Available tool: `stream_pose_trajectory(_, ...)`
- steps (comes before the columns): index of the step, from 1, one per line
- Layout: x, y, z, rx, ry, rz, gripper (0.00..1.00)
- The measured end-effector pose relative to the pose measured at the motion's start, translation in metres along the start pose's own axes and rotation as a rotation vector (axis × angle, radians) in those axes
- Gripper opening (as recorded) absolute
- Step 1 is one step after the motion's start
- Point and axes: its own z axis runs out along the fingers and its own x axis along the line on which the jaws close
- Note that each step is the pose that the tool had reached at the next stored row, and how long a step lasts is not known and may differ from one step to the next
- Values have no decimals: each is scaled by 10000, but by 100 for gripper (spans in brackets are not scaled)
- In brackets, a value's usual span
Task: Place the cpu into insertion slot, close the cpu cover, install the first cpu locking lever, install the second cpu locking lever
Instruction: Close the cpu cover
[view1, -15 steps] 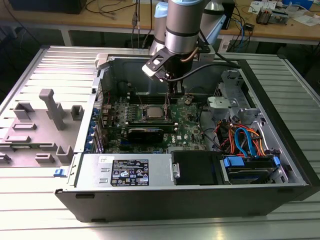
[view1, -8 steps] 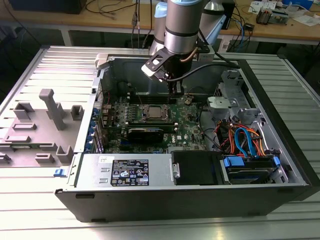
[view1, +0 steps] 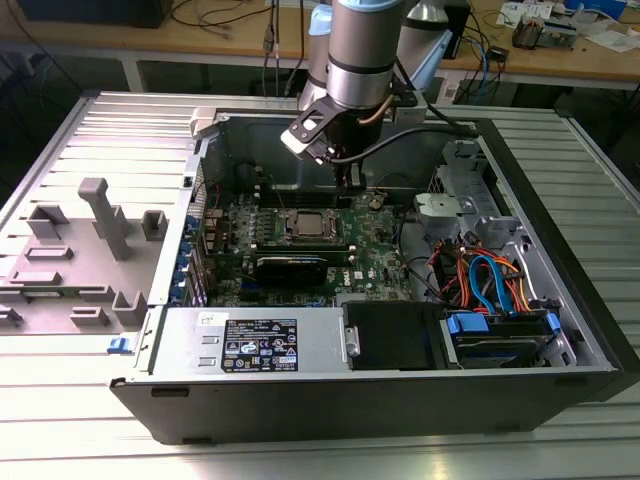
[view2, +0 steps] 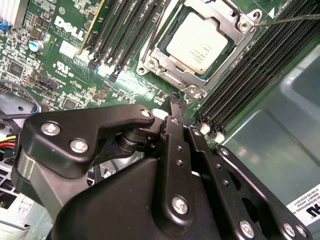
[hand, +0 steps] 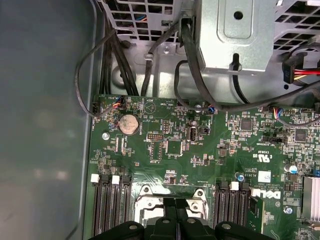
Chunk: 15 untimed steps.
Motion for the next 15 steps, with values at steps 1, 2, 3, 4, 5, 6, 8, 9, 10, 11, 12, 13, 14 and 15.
stream_pose_trajectory(1,1,-9,5,0,0,0,11)
stream_pose_trajectory(2,1,-23,11,1,-1,1,11)
stream_pose_trajectory(3,2,-33,16,1,-1,0,11)
stream_pose_trajectory(4,3,-45,21,1,-1,0,11)
stream_pose_trajectory(5,4,-56,25,1,-1,-1,11)
stream_pose_trajectory(6,5,-67,29,1,-1,0,11)
stream_pose_trajectory(8,7,-93,39,1,-2,1,11)
stream_pose_trajectory(9,9,-117,47,1,-1,0,11)
stream_pose_trajectory(10,10,-127,53,1,0,1,11)
stream_pose_trajectory(11,11,-145,59,2,-1,0,11)
stream_pose_trajectory(12,12,-163,62,2,-3,0,11)
stream_pose_trajectory(13,15,-189,68,2,-1,0,11)
stream_pose_trajectory(14,16,-206,74,1,-1,1,11)
stream_pose_trajectory(15,17,-217,77,2,-2,0,11)
